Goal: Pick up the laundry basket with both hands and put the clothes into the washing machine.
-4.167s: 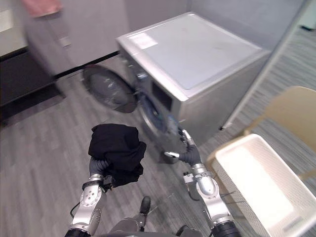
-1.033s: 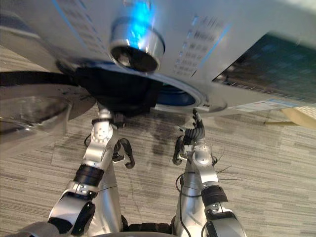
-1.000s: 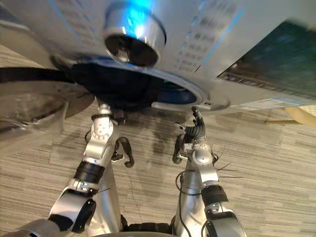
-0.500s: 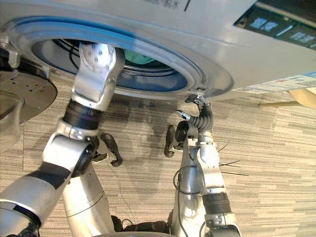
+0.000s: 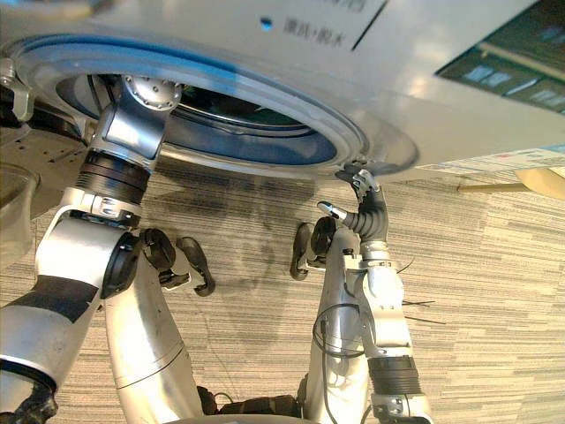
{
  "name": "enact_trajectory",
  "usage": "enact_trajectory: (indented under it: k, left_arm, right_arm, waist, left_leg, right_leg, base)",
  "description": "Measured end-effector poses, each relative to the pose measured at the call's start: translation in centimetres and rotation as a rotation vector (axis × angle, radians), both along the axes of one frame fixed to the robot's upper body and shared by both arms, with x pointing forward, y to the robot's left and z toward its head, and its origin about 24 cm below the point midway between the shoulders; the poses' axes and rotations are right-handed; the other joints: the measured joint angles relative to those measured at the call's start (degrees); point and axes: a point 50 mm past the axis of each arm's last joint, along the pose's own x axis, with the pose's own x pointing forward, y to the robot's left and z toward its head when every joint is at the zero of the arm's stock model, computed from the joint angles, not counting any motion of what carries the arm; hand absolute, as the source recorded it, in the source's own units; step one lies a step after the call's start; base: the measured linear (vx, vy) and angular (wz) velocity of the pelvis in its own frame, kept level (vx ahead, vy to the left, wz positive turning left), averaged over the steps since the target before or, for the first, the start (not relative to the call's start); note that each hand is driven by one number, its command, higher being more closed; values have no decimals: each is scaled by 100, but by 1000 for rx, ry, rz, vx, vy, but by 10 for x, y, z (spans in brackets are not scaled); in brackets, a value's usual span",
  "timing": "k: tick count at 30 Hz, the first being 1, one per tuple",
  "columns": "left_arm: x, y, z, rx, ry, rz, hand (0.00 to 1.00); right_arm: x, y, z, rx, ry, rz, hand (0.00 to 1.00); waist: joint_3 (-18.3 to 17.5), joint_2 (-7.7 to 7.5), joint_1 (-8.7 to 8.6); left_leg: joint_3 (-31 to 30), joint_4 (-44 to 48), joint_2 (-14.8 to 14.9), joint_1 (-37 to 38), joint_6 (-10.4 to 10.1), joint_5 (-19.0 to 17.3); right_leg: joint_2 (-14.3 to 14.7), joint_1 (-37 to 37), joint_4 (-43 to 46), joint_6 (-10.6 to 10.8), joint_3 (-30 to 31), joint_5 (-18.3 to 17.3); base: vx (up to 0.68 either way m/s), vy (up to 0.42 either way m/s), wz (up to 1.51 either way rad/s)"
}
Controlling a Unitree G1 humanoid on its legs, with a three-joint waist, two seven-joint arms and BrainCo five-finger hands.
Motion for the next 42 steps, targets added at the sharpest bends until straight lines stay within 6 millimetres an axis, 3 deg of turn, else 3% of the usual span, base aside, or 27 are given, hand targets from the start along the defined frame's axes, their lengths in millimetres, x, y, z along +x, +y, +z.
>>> enact_trajectory:
  k: [8, 10, 13, 14, 16, 20, 22, 23, 25, 28, 31, 33, 37, 42]
  left_arm:
    - [-10, 5, -4, -71, -46, -41, 0]
    - [-16, 2, -17, -109, -68, -70, 0]
    - [-30, -9, -47, -228, -94, -122, 0]
    - [-34, -6, -59, -298, -101, -126, 0]
    - [-38, -3, -114, -453, 26, -124, 0]
    - [-60, -13, -192, -805, 188, -179, 0]
    - [-87, -16, -265, -1007, 390, -126, 0]
    - [-96, -12, -282, -1087, 440, -115, 0]
    - [-139, 4, -335, -1146, 580, 19, 0]
    - [-182, 26, -377, -1138, 706, 159, 0]
    - [-212, 33, -415, -1156, 880, 243, 0]
    - [-223, 34, -430, -1183, 952, 276, 0]
    - [-236, 33, -443, -1170, 1035, 294, 0]
    - [-255, 46, -460, -1067, 1162, 359, 0]
  right_arm:
    - [-17, -4, -2, -14, -1, 30, 0]
    - [-22, -4, -7, -10, 18, 26, 0]
    - [-22, 11, -24, 33, 82, -18, 0]
    - [-22, 14, -30, 30, 111, -47, 0]
    - [-22, 18, -49, -2, 200, -79, 0]
    - [-24, 23, -77, -61, 332, -103, 0]
    - [-33, 22, -105, -94, 461, -109, 0]
    - [-36, 22, -112, -101, 492, -109, 0]
    - [-52, 20, -138, -104, 615, -112, 0]
    - [-68, 22, -164, -127, 741, -99, 0]
    - [-79, 21, -193, -145, 878, -81, 0]
    - [-84, 17, -209, -168, 967, -72, 0]
    - [-100, 5, -228, -197, 1087, -82, 0]
    - [-108, -1, -240, -187, 1165, -95, 0]
  waist:
    - [-20, -24, 57]
    - [-29, -20, 95]
    - [-88, -57, 165]
    - [-122, -48, 219]
    - [-471, -45, 308]
    - [-584, -23, 465]
    - [-827, 65, 528]
    - [-858, 67, 565]
    - [-1164, 131, 665]
    - [-1385, 206, 809]
    - [-1607, 332, 796]
    - [-1673, 419, 767]
    - [-1858, 514, 748]
    - [-2020, 535, 732]
  left_leg:
    - [-85, -386, -19, 384, -119, 65]
    - [-100, -527, -27, 600, -157, 84]
    - [-140, -946, -112, 1003, -324, 212]
    - [-140, -1052, -113, 1144, -357, 233]
    - [-137, -1347, -115, 1356, -463, 289]
    - [-135, -2060, -123, 2258, -644, 472]
    - [-116, -2776, -196, 2920, -688, 636]
    - [-87, -3011, -218, 3159, -717, 714]
    - [23, -3852, -223, 3911, -820, 975]
    - [326, -5001, -326, 4940, -818, 1388]
    - [622, -6168, -444, 5771, -761, 1824]
    - [733, -6850, -524, 6189, -716, 2120]
    - [1092, -8323, -790, 7063, -611, 2759]
    - [1505, -9068, -1039, 7805, -527, 2961]
  right_leg:
    - [-11, 509, -338, -38, -246, -17]
    - [-17, 753, -463, -76, -320, -40]
    - [-46, 1197, -761, -146, -481, -79]
    - [-54, 1335, -828, -177, -526, -97]
    - [-38, 1534, -1023, -241, -625, -134]
    - [2, 2473, -1600, -277, -898, -150]
    - [16, 3242, -2251, -309, -1175, -127]
    - [19, 3480, -2444, -302, -1223, -107]
    - [100, 4251, -3224, -309, -1436, 62]
    - [172, 5126, -4227, -220, -1505, 419]
    - [315, 5834, -5400, -107, -1514, 930]
    - [426, 6217, -6174, -30, -1515, 1312]
    - [576, 6979, -7783, 126, -1438, 2161]
    - [581, 7489, -8586, 294, -1126, 2627]
  base:
    - [41, -23, 4]
    - [23, -38, 11]
    - [29, -78, 21]
    - [38, -122, 20]
    - [34, -111, 11]
    - [75, -128, 20]
    - [114, -118, 38]
    - [169, -115, 41]
    - [157, -83, 29]
    - [176, -32, 12]
    - [111, 33, -7]
    - [88, 80, -11]
    - [87, 109, -17]
    - [52, 100, -31]
